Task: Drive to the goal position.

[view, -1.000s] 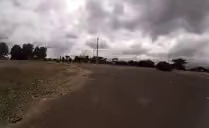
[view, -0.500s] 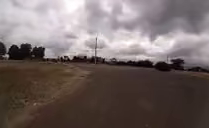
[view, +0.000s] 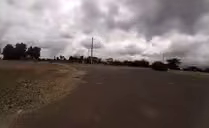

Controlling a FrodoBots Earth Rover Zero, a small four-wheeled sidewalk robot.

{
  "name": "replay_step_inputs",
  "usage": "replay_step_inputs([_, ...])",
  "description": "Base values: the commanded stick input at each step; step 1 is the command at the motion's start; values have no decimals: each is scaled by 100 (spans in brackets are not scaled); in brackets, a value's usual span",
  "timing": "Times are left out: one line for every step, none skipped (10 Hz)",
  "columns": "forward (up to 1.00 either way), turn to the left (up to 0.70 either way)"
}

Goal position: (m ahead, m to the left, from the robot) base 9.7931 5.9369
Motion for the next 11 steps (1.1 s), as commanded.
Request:
replay_step_inputs([50,0])
replay_step_inputs([50,0])
replay_step_inputs([50,0])
replay_step_inputs([50,0])
replay_step_inputs([50,0])
replay_step_inputs([50,0])
replay_step_inputs([50,0])
replay_step_inputs([50,0])
replay_step_inputs([50,0])
replay_step_inputs([50,0])
replay_step_inputs([50,0])
